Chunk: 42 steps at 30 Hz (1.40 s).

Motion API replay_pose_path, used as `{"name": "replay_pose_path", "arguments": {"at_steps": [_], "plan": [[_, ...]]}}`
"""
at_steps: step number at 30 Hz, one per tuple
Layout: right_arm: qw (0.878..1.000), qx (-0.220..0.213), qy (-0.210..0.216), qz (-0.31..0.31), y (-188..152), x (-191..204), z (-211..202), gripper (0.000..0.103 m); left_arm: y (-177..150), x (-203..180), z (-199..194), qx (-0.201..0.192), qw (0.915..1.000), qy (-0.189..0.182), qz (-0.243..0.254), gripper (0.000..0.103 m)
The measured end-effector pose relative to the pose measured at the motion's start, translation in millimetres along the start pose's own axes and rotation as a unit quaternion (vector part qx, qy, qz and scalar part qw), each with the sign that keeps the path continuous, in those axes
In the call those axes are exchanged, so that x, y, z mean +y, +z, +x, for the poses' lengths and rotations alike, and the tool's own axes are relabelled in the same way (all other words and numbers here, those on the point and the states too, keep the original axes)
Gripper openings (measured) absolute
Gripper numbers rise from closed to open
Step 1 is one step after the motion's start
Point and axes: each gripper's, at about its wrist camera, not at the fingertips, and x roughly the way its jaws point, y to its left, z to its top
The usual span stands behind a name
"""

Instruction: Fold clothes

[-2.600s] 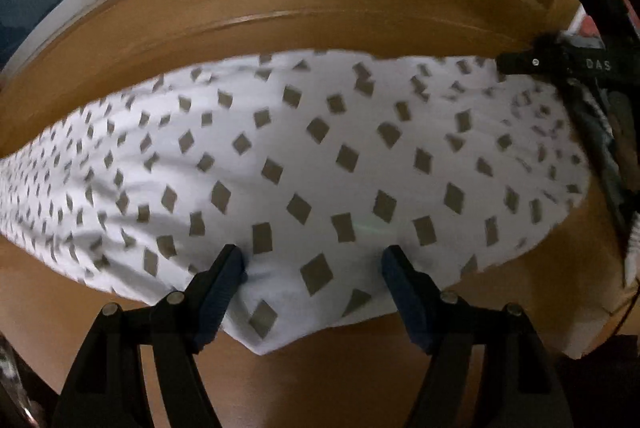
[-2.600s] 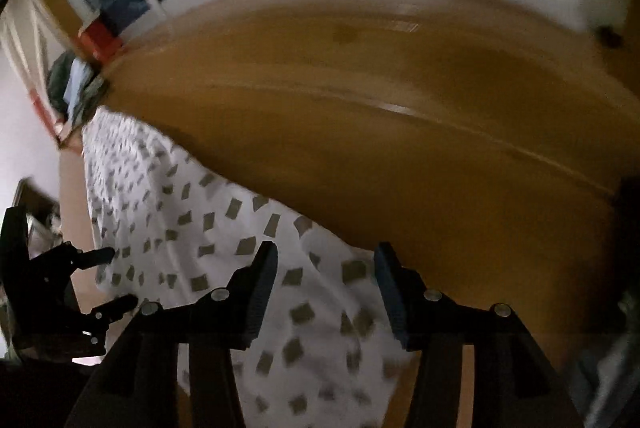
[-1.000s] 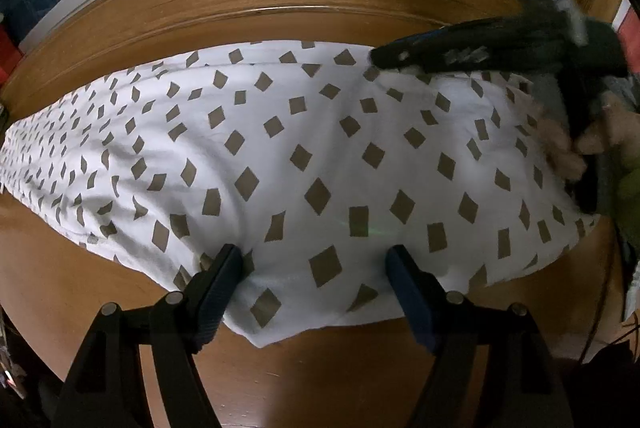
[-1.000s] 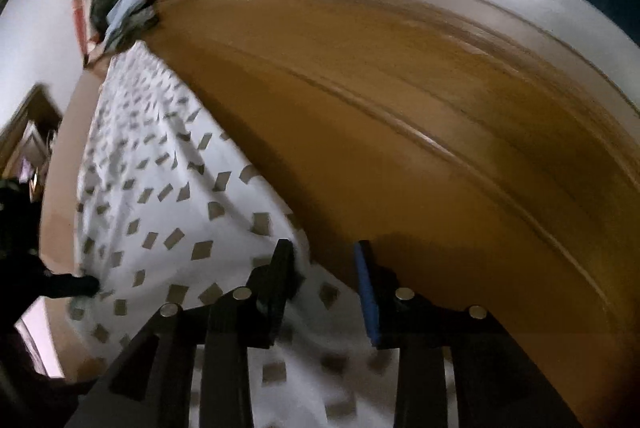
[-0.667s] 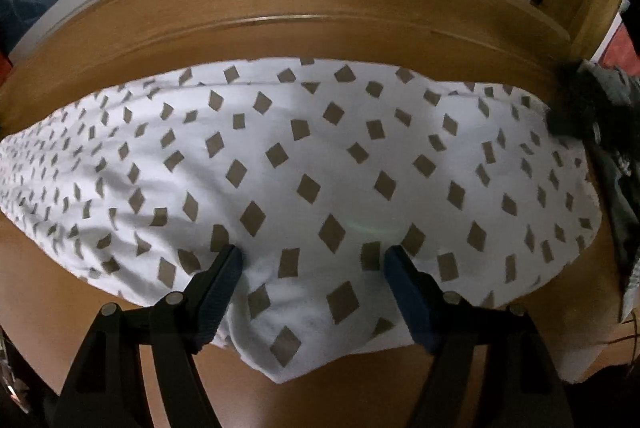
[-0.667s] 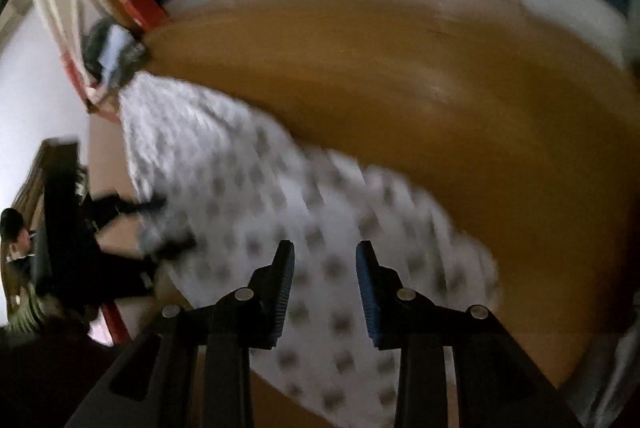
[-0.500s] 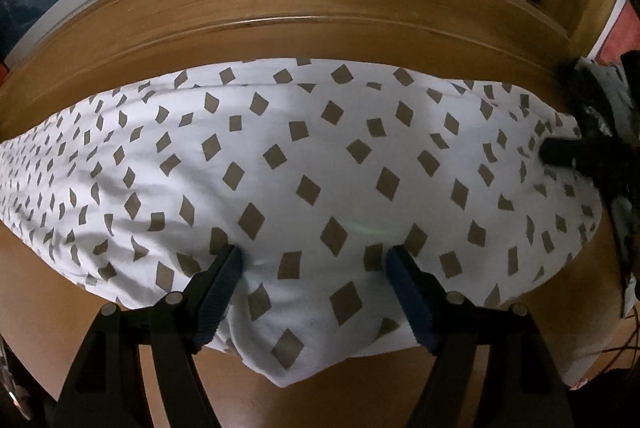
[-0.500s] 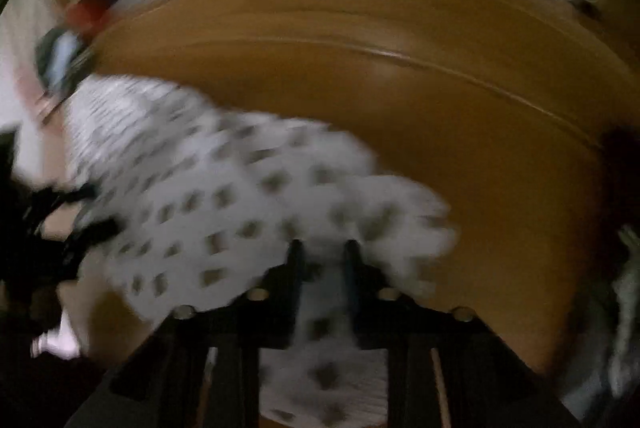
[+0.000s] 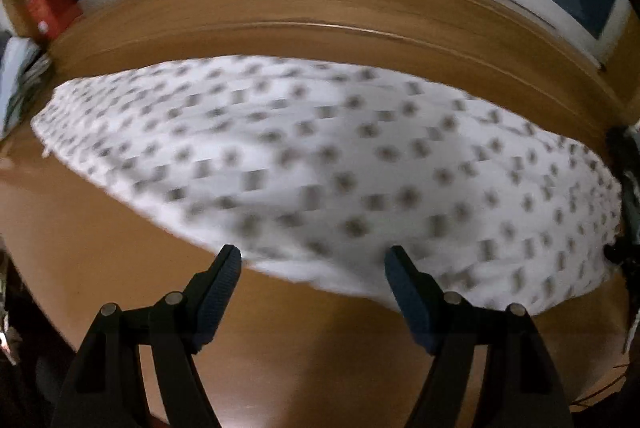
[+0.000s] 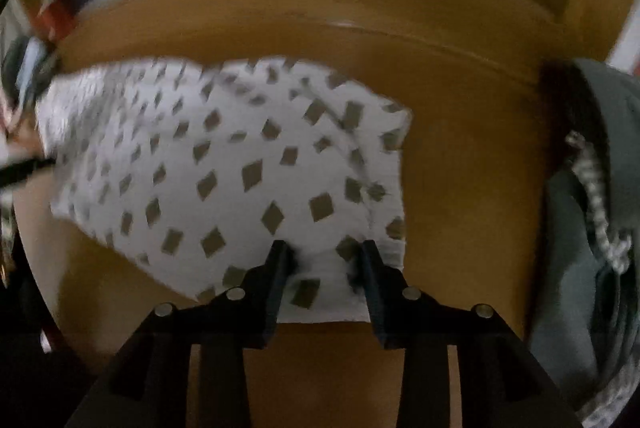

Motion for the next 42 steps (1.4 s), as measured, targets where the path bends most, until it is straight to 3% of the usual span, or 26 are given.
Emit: {"name": "replay_pose_path", "arguments": {"at_steps": [3,7,10,15,19,24,28,30,31,35,37,40,42], "plan": [[0.999,-0.028,-0.037,0.012,3.0,9.8,-18.7,0.036,-4.1,21.7,3.5,0.011,0.9997,0.010,0.020,0.072],[0.999,-0.044,-0.001,0.019,-1.7,69.5,-31.4,0.042,-6.0,27.9,9.0,0.012,0.9963,-0.008,0.084,0.072],[0.998,-0.055,0.027,0.025,-5.3,114.3,-41.0,0.053,-2.6,22.7,12.0,0.000,0.9891,-0.036,0.143,0.072],[0.996,-0.066,0.054,0.002,-6.2,204.0,-38.2,0.053,25.0,18.1,29.0,-0.009,0.9705,-0.074,0.229,0.072],[0.996,-0.072,0.021,-0.048,-10.2,266.4,-15.7,0.053,37.4,29.9,39.0,-0.021,0.9579,-0.101,0.268,0.072],[0.990,-0.077,-0.044,-0.113,-8.4,303.1,-7.2,0.053,47.4,49.7,42.3,-0.031,0.9511,-0.141,0.273,0.072],[0.985,-0.064,-0.054,-0.151,1.7,315.0,8.2,0.051,47.1,60.3,41.9,-0.032,0.9495,-0.167,0.264,0.072],[0.985,-0.049,-0.053,-0.155,7.8,313.9,15.3,0.024,44.7,66.0,39.9,-0.032,0.9497,-0.176,0.257,0.072],[0.986,-0.040,-0.050,-0.154,11.2,312.1,18.3,0.004,44.9,68.0,39.5,-0.031,0.9500,-0.180,0.253,0.072],[0.996,-0.036,0.036,-0.066,28.4,281.6,6.4,0.004,40.5,79.0,33.1,-0.030,0.9491,-0.214,0.230,0.072],[0.995,-0.040,0.086,-0.015,35.8,262.0,-2.5,0.004,39.0,84.3,30.3,-0.034,0.9453,-0.241,0.217,0.072],[0.988,-0.045,0.140,0.050,44.8,234.2,-13.4,0.004,36.9,83.1,31.6,-0.040,0.9310,-0.299,0.205,0.072],[0.986,-0.047,0.149,0.060,48.1,227.8,-18.9,0.004,29.4,77.7,24.5,-0.043,0.9216,-0.324,0.209,0.072]]}}
